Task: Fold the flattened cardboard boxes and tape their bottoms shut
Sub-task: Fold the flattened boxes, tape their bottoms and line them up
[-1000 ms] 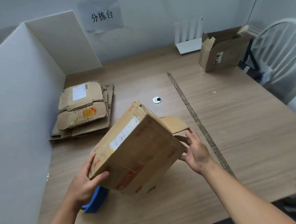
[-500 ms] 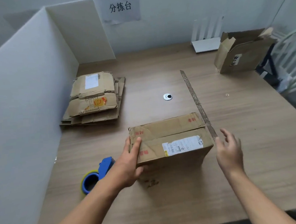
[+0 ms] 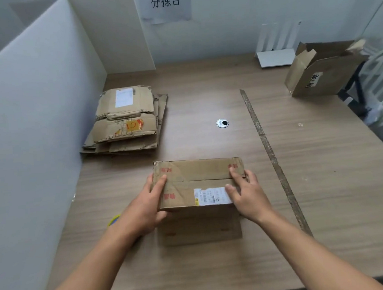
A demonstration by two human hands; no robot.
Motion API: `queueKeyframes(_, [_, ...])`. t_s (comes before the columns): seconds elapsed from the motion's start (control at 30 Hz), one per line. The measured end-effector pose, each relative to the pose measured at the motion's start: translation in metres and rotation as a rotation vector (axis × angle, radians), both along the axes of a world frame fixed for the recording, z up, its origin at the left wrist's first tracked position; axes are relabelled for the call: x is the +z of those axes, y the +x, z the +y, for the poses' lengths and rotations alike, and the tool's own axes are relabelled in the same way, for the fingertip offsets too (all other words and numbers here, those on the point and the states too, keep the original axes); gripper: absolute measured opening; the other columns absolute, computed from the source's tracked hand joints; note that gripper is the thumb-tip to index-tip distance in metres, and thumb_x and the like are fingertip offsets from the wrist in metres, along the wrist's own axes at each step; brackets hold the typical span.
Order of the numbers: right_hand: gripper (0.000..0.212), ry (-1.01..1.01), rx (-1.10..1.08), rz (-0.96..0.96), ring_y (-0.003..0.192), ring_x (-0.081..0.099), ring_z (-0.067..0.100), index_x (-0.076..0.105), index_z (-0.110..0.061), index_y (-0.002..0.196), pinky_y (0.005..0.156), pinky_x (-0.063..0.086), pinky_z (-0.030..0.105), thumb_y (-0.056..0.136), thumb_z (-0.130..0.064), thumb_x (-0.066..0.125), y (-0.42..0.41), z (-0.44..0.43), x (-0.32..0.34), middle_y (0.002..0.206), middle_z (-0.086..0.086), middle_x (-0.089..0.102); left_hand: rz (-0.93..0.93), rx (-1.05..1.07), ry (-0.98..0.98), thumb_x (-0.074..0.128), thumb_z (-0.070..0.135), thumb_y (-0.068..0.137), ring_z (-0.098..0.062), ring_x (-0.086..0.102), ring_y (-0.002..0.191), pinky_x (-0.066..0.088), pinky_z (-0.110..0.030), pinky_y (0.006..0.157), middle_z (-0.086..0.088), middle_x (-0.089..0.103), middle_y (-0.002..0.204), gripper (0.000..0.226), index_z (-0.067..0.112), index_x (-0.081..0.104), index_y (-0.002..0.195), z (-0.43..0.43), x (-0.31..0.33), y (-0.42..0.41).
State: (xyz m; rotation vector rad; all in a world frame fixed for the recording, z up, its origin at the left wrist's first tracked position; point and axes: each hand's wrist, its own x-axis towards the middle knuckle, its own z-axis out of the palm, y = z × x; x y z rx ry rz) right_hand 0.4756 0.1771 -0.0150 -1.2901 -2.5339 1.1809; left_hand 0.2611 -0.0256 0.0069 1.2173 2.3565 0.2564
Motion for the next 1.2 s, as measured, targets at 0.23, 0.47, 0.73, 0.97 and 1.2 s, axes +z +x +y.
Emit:
queueKeyframes(0.23, [0.049,0.314,0.05,-0.193,0.147,0.017,0.032,0.046,-0.036,0.143,0.117,0.023,0.048,0.095,-0.044,0.054,-0.017,-0.004,0.0,0.161,0.008,0.017,-0.065,-0.005,-0.097,0.068,0.037,0.089,-0.029,0.034,0.144,0.035,-0.035,0.114,-0.006,-0.014,0.166,0.104,0.034,-0.011,0.157,-0.011,-0.023,0.011])
queueKeyframes(0.47, [0.078,0.39,0.408,-0.283,0.152,-0.015,0.016,0.005,-0.052,0.153,0.118,-0.014,0.051,0.078,-0.07,-0.006,-0.036,-0.047,-0.017,0.166,-0.009,-0.011,-0.297,0.043,0.021,0.066,0.047,0.09,-0.018,0.005,0.153,0.018,-0.033,0.121,0.007,-0.033,0.16,0.102,0.047,-0.017,0.151,-0.022,-0.043,0.026])
queueKeyframes(0.73, [0.061,0.496,0.319,-0.195,0.149,0.017,0.024,0.043,-0.046,0.144,0.119,0.003,0.056,0.092,-0.062,0.016,-0.046,-0.046,-0.032,0.159,0.003,0.031,-0.255,0.161,0.27,0.055,0.042,0.099,-0.012,0.021,0.148,0.026,-0.029,0.118,0.008,0.018,0.163,0.061,0.038,0.028,0.153,-0.03,-0.051,0.015])
queueKeyframes(0.97, [0.07,0.429,0.322,-0.161,0.15,0.014,0.024,0.045,-0.043,0.144,0.122,0.006,0.048,0.084,-0.065,0.017,-0.048,-0.039,-0.028,0.16,0.003,0.026,-0.329,0.183,0.323,0.059,0.042,0.096,-0.007,0.025,0.143,0.022,-0.019,0.11,0.01,0.021,0.158,0.059,0.038,0.034,0.15,-0.026,-0.058,0.011])
queueKeyframes(1.2, [0.066,0.514,0.299,-0.153,0.145,0.023,0.028,0.049,-0.039,0.139,0.12,0.016,0.054,0.086,-0.071,0.029,-0.052,-0.045,-0.035,0.153,0.007,0.032,-0.311,0.115,0.261,0.044,0.064,0.086,-0.016,0.026,0.142,0.026,-0.034,0.117,0.008,0.02,0.156,0.069,0.041,0.031,0.15,-0.028,-0.064,0.002])
